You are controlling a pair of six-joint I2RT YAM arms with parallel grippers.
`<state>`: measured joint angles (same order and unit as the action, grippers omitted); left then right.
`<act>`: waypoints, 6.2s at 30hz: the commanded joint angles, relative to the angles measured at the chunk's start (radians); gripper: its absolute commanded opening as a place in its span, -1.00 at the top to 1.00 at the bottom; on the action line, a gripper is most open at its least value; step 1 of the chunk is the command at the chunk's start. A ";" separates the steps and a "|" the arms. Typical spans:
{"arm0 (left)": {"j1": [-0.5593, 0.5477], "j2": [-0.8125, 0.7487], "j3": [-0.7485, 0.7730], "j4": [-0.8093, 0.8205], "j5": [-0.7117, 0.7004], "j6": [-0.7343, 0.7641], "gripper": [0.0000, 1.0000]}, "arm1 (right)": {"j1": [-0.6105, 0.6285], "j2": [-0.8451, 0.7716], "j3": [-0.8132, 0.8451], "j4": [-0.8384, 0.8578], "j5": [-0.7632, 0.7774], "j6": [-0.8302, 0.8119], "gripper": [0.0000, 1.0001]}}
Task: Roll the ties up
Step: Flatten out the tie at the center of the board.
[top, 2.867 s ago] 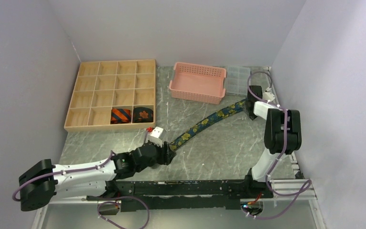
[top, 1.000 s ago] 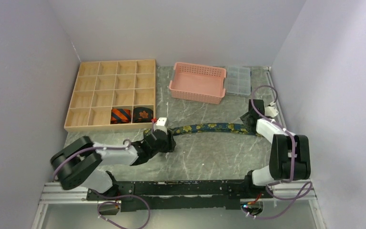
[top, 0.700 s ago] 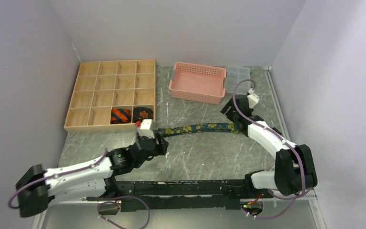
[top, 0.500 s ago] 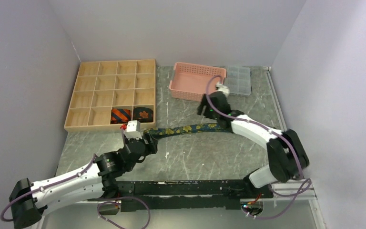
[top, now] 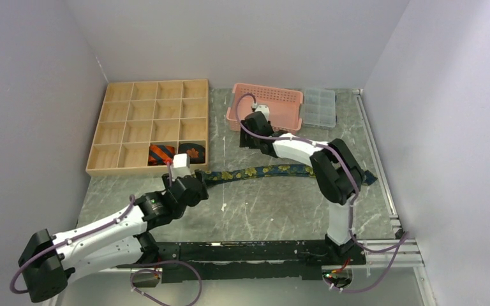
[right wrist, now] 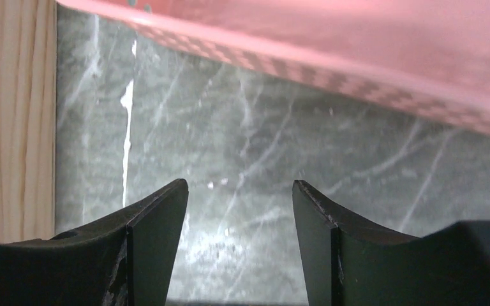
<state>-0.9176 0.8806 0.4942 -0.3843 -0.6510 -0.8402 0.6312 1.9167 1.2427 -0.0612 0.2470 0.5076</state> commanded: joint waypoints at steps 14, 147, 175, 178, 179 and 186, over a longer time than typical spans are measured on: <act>0.005 -0.218 0.049 -0.332 -0.060 -0.133 -0.61 | 0.137 0.177 0.133 -0.059 -0.062 -0.220 -0.30; 0.422 -0.103 -0.139 0.136 0.334 0.017 -0.43 | 0.195 -0.130 -0.352 0.256 -0.310 0.181 0.26; 0.465 0.123 -0.174 0.424 0.424 0.011 -0.37 | 0.195 -0.131 -0.396 0.298 -0.334 0.193 0.27; 0.465 0.118 -0.181 0.433 0.432 -0.005 -0.37 | 0.196 -0.131 -0.399 0.300 -0.335 0.194 0.27; 0.465 0.130 -0.176 0.421 0.427 -0.008 -0.33 | 0.195 -0.131 -0.400 0.301 -0.336 0.195 0.27; 0.466 0.193 -0.174 0.410 0.428 -0.021 0.04 | 0.195 -0.133 -0.403 0.305 -0.337 0.199 0.27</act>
<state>-0.4564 1.0607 0.3218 -0.0048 -0.2333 -0.8421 0.8246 1.7805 0.8551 0.2283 -0.0772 0.6933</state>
